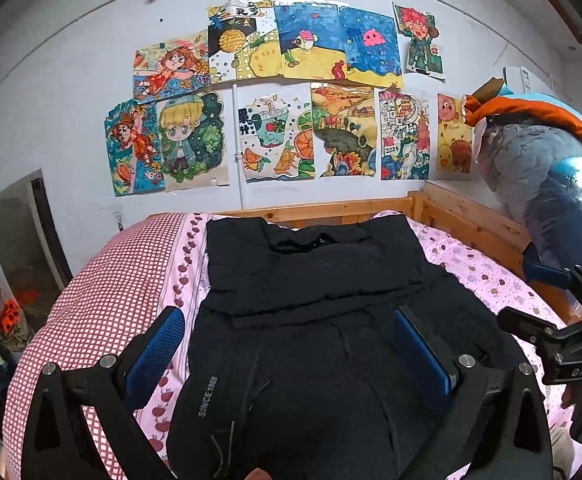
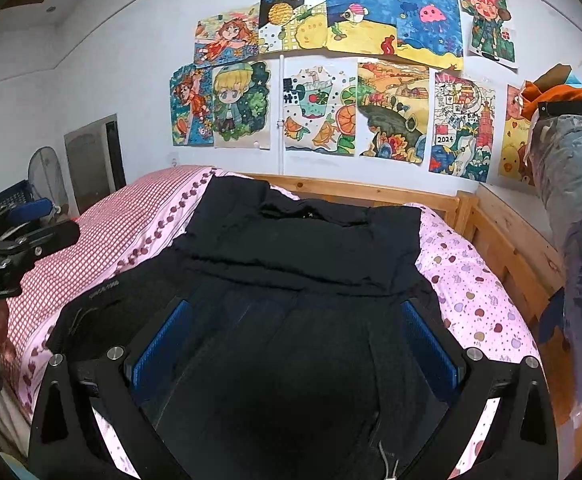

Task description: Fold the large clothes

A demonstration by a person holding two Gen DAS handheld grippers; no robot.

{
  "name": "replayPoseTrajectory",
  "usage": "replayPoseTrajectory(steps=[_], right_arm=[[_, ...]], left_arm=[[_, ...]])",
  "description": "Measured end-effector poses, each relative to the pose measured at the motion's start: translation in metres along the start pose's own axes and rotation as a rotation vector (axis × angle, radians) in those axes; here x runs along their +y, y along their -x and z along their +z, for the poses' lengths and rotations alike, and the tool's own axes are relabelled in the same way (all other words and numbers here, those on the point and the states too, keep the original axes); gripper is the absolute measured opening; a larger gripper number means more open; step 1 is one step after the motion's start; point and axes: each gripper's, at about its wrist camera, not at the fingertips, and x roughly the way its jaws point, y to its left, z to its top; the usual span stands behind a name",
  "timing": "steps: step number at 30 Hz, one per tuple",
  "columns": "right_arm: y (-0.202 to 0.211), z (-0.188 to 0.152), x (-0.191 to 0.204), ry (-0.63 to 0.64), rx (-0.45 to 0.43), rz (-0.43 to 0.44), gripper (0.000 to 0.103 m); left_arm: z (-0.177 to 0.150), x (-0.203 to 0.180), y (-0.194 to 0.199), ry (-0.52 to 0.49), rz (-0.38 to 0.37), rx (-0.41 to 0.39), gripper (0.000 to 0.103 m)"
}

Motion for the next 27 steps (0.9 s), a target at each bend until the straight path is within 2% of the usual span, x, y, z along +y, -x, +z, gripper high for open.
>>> replayPoseTrajectory(steps=[9,16,21,27], right_arm=[[0.008,-0.025,0.011,0.028,0.020,-0.008,0.101],[0.008,-0.058,0.009,0.022,0.072,0.002,0.101],[0.006,-0.082,0.004,0.020,0.114,0.000,0.101],[0.002,-0.106,-0.002,0.002,0.137,-0.007,0.101]], left_arm=[[-0.030,0.002,0.002,-0.029,0.005,0.016,0.103],[-0.061,0.004,0.004,-0.097,-0.042,0.019,0.103],[-0.085,0.005,0.002,-0.178,-0.081,0.050,0.103],[-0.104,0.010,0.001,-0.195,-0.132,0.080,0.103]])
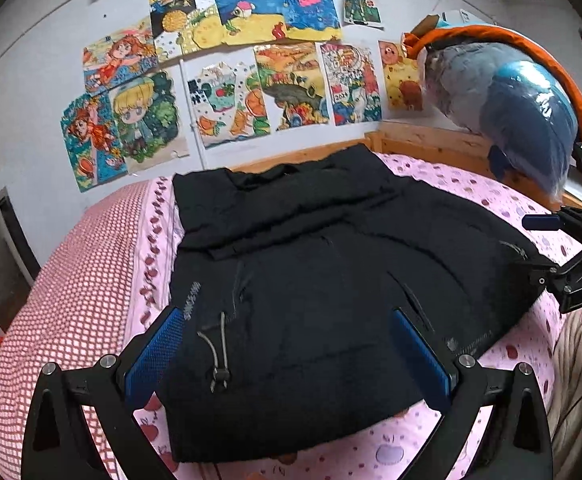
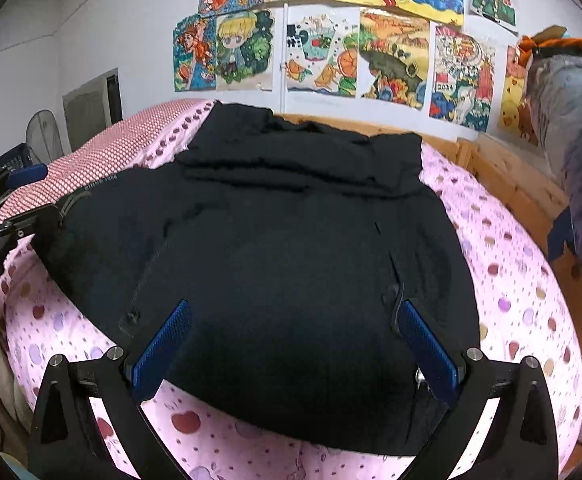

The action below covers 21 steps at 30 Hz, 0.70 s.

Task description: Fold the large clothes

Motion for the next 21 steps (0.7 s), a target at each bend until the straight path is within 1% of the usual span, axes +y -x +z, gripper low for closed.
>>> replayPoseTrajectory(steps=[3,4,6,10,15,19,21], right_arm=[[-0.001,-0.011,0.000,-0.002,-0.003,0.003,0.101],[-0.001,-0.017,0.001,-0.004,0.001,0.003,0.101],[-0.004,-0.026,0.001,-0.001,0.016,0.016,0.101],[-0.009,-0.044,0.002,0.021,0.040,0.022,0.101],[-0.012,-0.055,-0.002,0.027,0.039,0.073,0.101],[-0.017,-0.059,-0.001,0.082,0.065,0.047,0.101],[-0.016,-0.061,-0.001,0.136,0.074,0.002,0.101]], left_arm=[[-0.010,0.001,-0.004,0.005,-0.034,0.036,0.103],[-0.016,0.002,-0.006,0.005,-0.050,0.061,0.103],[-0.024,0.002,-0.008,-0.005,-0.053,0.085,0.103],[-0.038,-0.005,-0.010,-0.071,-0.039,0.108,0.103],[-0.049,-0.017,-0.014,-0.194,-0.034,0.143,0.103],[-0.054,-0.020,-0.019,-0.271,-0.010,0.151,0.103],[-0.056,-0.022,-0.020,-0.288,0.002,0.148,0.103]])
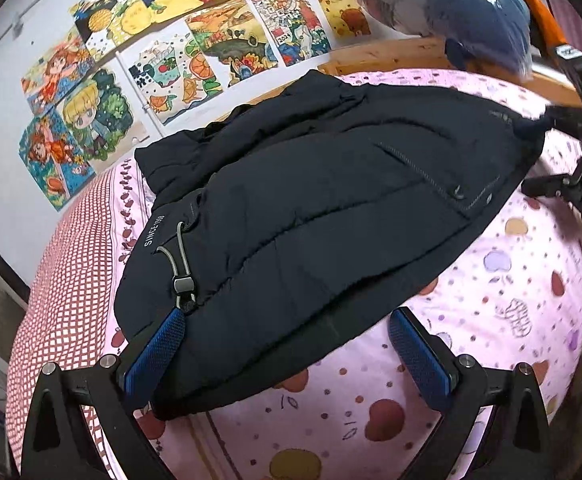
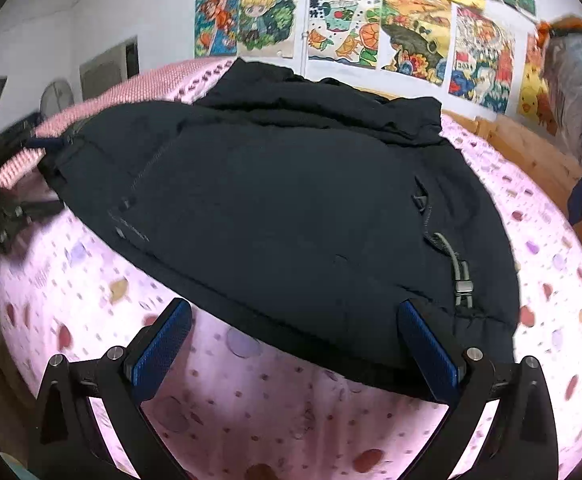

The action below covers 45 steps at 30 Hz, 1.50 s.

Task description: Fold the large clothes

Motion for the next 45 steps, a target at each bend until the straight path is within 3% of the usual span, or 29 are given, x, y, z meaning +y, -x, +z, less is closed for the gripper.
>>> replayPoseTrajectory(steps=[8,14,17,25,29,31,33,35,37,39,40,45], right_arm=[[0.000,-0.005,-0.006,0.023,0.015,-0.105,0.101],[0.006,-0.008,0.006,0.086,-0.023,-0.234,0.101],[0.005,-0.001,0.004,0.056,-0.038,-0.320,0.101],[0.008,0.006,-0.003,-0.039,-0.115,-0.373,0.101],[0.007,0.000,-0.009,-0.072,-0.136,-0.418,0.100],[0.006,-0.002,-0.012,-0.102,-0.138,-0.401,0.091],[0.004,-0.003,-0.012,-0.103,-0.134,-0.388,0.068],[0.005,-0.002,-0.011,-0.091,-0.147,-0.381,0.056],[0.006,0.000,-0.009,-0.077,-0.163,-0.369,0.047],[0.010,0.003,-0.007,-0.076,-0.186,-0.360,0.032],[0.012,0.005,-0.005,-0.080,-0.196,-0.364,0.030],[0.031,0.016,-0.004,-0.120,-0.293,-0.345,0.011]], left_arm=[[-0.003,-0.021,-0.005,-0.065,0.139,-0.015,0.103],[0.002,-0.011,-0.004,0.029,0.207,-0.042,0.103],[0.004,-0.008,-0.006,0.058,0.234,-0.051,0.103],[0.006,-0.013,0.000,0.026,0.340,-0.107,0.102],[0.009,-0.022,0.002,-0.042,0.401,-0.134,0.087],[0.009,-0.028,-0.001,-0.078,0.409,-0.126,0.073],[0.009,-0.032,-0.003,-0.101,0.414,-0.123,0.064],[0.009,-0.038,-0.004,-0.132,0.431,-0.122,0.055],[0.009,-0.042,-0.008,-0.165,0.444,-0.107,0.037],[0.011,-0.046,-0.010,-0.186,0.445,-0.092,0.026],[0.012,-0.046,-0.010,-0.188,0.450,-0.088,0.021],[0.026,-0.036,0.008,-0.137,0.432,-0.125,0.011]])
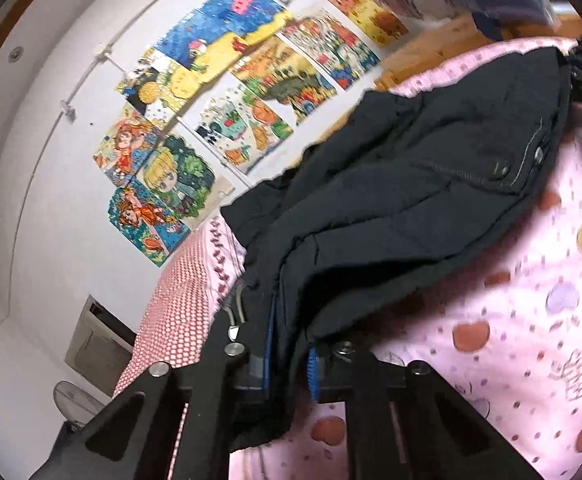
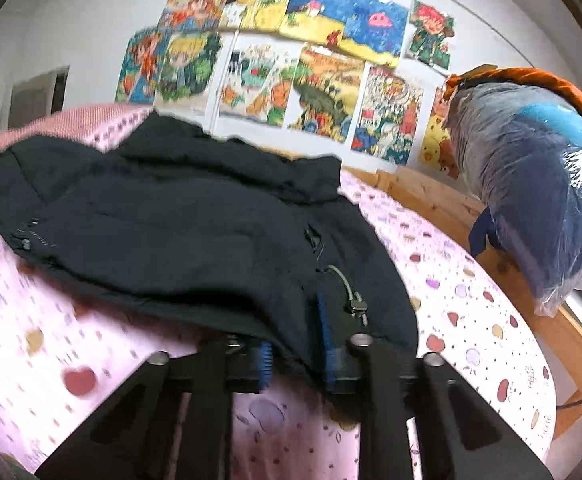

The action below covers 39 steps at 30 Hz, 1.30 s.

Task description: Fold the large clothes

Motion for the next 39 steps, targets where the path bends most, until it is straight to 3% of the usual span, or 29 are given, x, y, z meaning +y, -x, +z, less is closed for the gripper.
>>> replayPoseTrajectory(steps=[12,16,21,30,39], right_arm=[[0.076,0.034,-0.003,-0.019,-0.227,0.016,0.006],[0.111,0.047,-0.003,-0.009,-0.254,0.002,0.006],[0.136,0.060,-0.006,-0.025,-0.275,0.002,0.006],[0.107,0.110,-0.009,0.025,-0.315,0.001,0.006],[0.038,0.187,-0.020,0.090,-0.294,-0.008,0.006]], left_arm=[[0.008,0.073,0.040,0.191,-0.103,0.001,0.007],[0.014,0.093,0.067,0.195,-0.092,-0.068,0.007],[0.026,0.109,0.073,0.215,-0.108,-0.080,0.006],[0.066,0.127,0.033,0.179,-0.114,-0.034,0.006],[0.128,0.151,-0.045,0.202,-0.128,0.039,0.006]])
